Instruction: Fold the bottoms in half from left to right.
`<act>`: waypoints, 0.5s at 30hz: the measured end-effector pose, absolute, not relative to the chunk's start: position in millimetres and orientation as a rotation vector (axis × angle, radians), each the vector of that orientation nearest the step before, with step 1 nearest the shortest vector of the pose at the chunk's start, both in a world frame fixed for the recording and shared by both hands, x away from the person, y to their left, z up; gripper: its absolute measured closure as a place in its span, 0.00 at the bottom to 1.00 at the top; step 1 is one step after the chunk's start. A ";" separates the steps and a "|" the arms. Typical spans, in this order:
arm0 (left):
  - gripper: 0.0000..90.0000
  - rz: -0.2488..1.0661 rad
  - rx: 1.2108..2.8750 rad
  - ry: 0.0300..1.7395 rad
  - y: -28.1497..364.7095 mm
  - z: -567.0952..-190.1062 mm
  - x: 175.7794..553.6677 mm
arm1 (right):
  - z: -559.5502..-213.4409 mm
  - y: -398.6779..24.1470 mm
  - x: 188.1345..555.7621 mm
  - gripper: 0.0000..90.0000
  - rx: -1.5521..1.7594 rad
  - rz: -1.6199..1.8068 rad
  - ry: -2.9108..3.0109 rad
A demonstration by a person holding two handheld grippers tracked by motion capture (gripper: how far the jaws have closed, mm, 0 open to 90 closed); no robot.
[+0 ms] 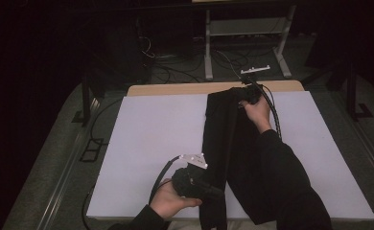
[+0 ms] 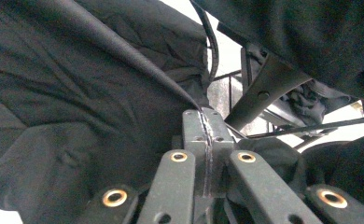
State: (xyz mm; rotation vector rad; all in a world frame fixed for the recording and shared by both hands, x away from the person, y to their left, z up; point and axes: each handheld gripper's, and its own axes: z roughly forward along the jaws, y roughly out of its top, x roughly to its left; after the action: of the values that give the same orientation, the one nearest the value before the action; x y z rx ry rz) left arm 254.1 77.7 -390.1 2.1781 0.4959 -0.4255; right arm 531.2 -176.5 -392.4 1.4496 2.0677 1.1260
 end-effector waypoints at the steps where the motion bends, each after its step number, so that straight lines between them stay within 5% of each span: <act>1: 0.98 -0.424 2.182 0.491 75.0 -390.3 254.4 | -392.7 -178.9 532.1 0.97 1.444 1.132 2.079; 15: 0.98 -0.451 2.175 0.485 38.4 -392.5 254.0 | -399.7 -198.3 537.6 0.97 1.412 1.118 2.145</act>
State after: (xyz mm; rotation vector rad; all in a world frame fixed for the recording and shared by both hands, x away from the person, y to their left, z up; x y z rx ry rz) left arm 254.0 38.4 -392.5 2.1751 0.4846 -0.4513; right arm 537.6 -198.3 -399.7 1.4118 2.1451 1.1176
